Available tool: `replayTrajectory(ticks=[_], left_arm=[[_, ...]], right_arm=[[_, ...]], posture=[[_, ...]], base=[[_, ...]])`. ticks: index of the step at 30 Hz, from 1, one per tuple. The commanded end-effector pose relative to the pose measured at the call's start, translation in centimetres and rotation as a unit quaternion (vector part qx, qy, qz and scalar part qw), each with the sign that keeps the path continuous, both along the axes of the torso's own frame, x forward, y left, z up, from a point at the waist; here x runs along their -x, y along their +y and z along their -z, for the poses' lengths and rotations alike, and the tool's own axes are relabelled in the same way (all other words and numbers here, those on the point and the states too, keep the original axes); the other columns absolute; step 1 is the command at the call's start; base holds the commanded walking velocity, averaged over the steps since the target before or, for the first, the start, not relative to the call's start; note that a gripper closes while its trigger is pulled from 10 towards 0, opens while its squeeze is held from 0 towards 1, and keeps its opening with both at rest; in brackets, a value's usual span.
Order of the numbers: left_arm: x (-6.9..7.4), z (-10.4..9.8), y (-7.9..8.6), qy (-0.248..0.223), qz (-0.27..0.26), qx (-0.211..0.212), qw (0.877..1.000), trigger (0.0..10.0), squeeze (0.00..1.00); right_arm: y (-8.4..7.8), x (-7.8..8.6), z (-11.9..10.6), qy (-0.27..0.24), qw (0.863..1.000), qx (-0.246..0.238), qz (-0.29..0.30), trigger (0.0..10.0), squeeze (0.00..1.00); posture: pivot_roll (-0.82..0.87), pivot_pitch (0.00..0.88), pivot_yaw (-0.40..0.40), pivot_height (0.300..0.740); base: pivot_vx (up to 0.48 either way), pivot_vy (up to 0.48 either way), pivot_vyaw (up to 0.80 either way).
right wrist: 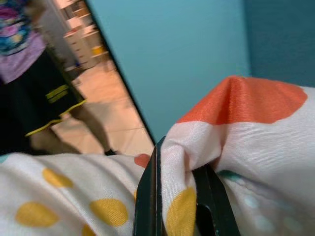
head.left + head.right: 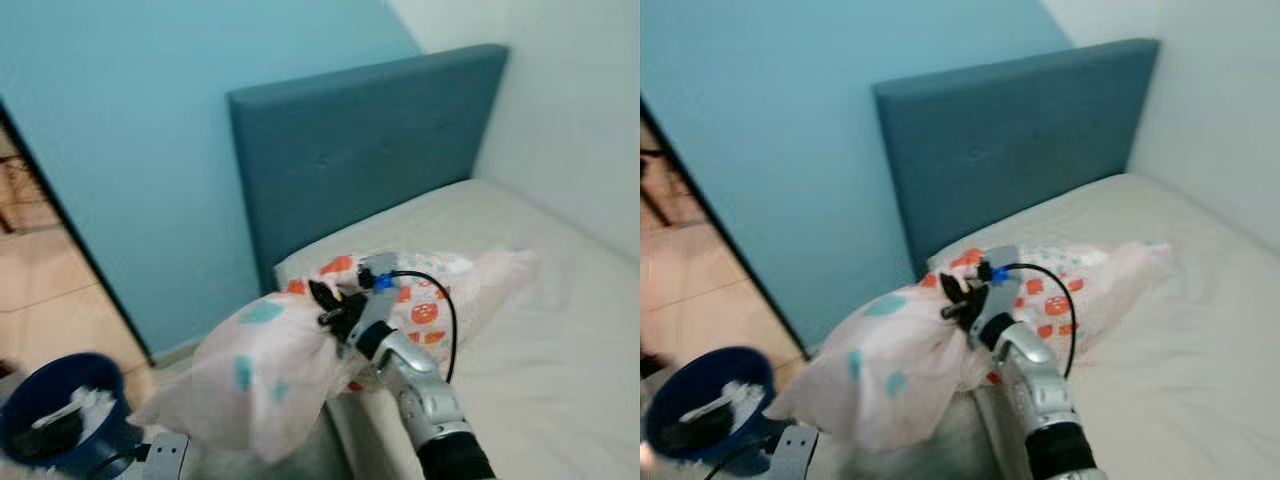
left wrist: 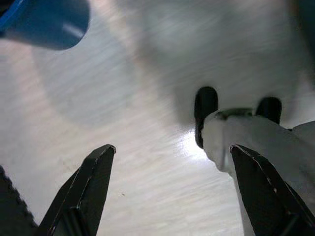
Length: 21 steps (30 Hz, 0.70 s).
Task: Clean up the room
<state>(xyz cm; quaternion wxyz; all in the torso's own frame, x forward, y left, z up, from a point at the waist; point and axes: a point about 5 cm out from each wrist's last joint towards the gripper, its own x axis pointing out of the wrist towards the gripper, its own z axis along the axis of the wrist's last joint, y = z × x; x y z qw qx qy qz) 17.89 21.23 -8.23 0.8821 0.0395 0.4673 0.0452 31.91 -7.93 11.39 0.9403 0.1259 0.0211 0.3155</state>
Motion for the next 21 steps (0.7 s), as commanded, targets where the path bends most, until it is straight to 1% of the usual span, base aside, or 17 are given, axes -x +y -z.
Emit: replayTrajectory(ticks=[1, 10, 12, 13, 16, 17, 18, 21], left_arm=[[0.0, 0.0, 0.0, 0.001, -0.004, 0.001, 1.000, 10.0, 0.00], [-0.2, 0.0, -0.3, -0.002, 0.001, 0.005, 1.000, 10.0, 0.00], [-0.2, 0.0, -0.4, -0.002, 0.003, 0.010, 1.000, 10.0, 0.00], [-0.2, 0.0, -0.4, -0.002, 0.003, 0.010, 1.000, 10.0, 0.00], [-0.4, -0.1, -0.7, -0.006, 0.009, 0.016, 1.000, 10.0, 0.00], [-0.4, -0.1, -0.7, -0.006, 0.009, 0.016, 1.000, 10.0, 0.00], [-0.4, -0.1, -0.8, -0.008, 0.010, 0.020, 1.000, 10.0, 0.00], [-0.4, -0.1, -0.8, -0.009, 0.010, 0.022, 1.000, 10.0, 0.00]], right_arm=[[0.0, -0.2, -1.3, -0.033, 0.999, -0.005, -0.006, 10.0, 0.00], [-0.4, -0.4, -1.2, -0.030, 1.000, 0.002, 0.008, 10.0, 0.00], [-0.8, -0.7, -1.2, -0.026, 0.999, -0.004, 0.037, 10.0, 0.00], [-0.8, -0.7, -1.2, -0.026, 0.999, -0.004, 0.037, 10.0, 0.00], [-1.8, -1.4, -1.3, -0.023, 0.996, -0.001, 0.085, 10.0, 0.00], [-1.8, -1.4, -1.3, -0.023, 0.996, -0.001, 0.085, 10.0, 0.00], [-2.4, -1.6, -1.5, -0.027, 0.995, -0.003, 0.099, 10.0, 0.00], [-2.6, -1.7, -1.7, -0.030, 0.994, -0.005, 0.102, 10.0, 0.00]], posture=[[-0.03, 0.074, -0.008, 0.735], [-0.03, 0.074, -0.008, 0.735], [-0.03, 0.074, -0.009, 0.735], [-0.03, 0.074, -0.009, 0.735], [-0.03, 0.075, -0.009, 0.735], [-0.03, 0.075, -0.009, 0.735], [-0.03, 0.077, -0.009, 0.735], [-0.03, 0.076, -0.011, 0.735]], base=[[0.000, 0.000, 0.79], [0.000, 0.000, 0.79], [0.000, 0.000, 0.79], [0.000, 0.000, 0.79], [0.000, 0.000, 0.00], [0.000, 0.000, 0.00], [0.277, 0.000, 0.00], [0.291, 0.000, 0.00]])
